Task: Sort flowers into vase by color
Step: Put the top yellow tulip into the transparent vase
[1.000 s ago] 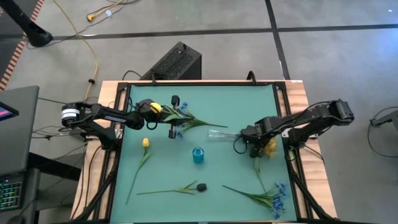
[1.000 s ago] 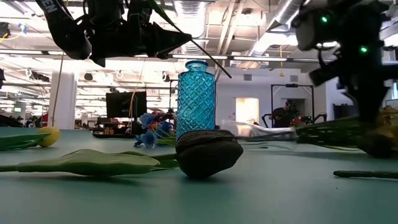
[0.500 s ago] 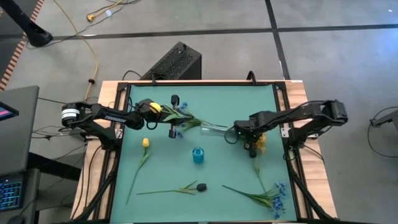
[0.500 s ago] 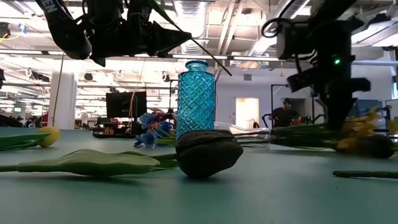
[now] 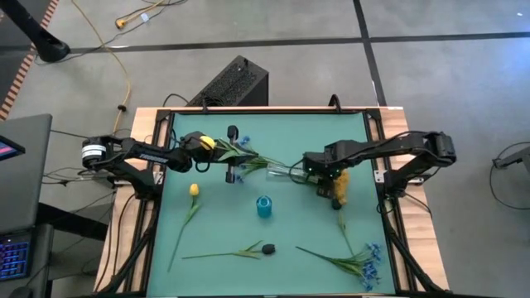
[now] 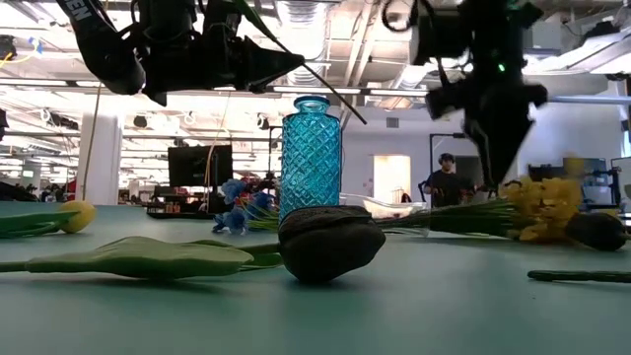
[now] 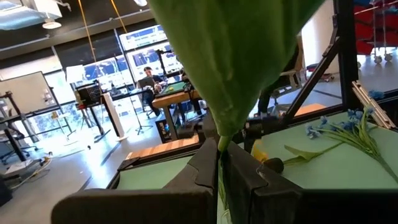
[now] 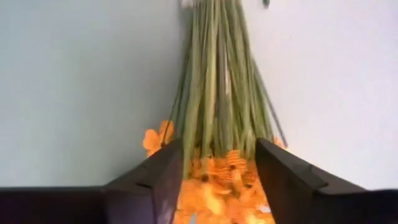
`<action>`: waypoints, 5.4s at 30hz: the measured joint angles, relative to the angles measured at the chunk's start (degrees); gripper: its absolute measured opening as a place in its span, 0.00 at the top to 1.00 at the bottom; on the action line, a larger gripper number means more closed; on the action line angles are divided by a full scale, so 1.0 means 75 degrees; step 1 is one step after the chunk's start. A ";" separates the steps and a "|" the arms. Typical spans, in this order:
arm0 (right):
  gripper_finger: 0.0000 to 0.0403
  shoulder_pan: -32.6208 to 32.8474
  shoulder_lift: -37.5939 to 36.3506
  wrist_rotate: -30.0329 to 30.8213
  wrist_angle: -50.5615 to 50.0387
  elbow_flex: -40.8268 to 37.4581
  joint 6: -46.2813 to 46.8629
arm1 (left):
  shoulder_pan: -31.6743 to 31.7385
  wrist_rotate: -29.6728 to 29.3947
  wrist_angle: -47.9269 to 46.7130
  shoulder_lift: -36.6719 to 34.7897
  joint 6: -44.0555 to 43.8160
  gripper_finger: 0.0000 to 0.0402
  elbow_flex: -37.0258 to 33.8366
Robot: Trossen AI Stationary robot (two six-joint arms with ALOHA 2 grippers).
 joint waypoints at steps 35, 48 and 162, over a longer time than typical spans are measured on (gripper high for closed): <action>0.34 -0.0116 0.1709 0.0067 0.2693 0.0671 -0.0948 | 0.0011 -0.0373 -0.0304 -0.0003 0.0335 1.00 0.0003; 0.35 -0.0197 0.2868 0.0078 0.2667 0.0712 -0.1409 | 0.0052 -0.0371 -0.0350 -0.0003 0.0417 1.00 0.0005; 0.42 0.0951 0.2331 1.0008 -0.0740 -0.1080 -0.9031 | 0.0058 -0.1708 -0.1202 -0.0006 -0.0219 1.00 0.0679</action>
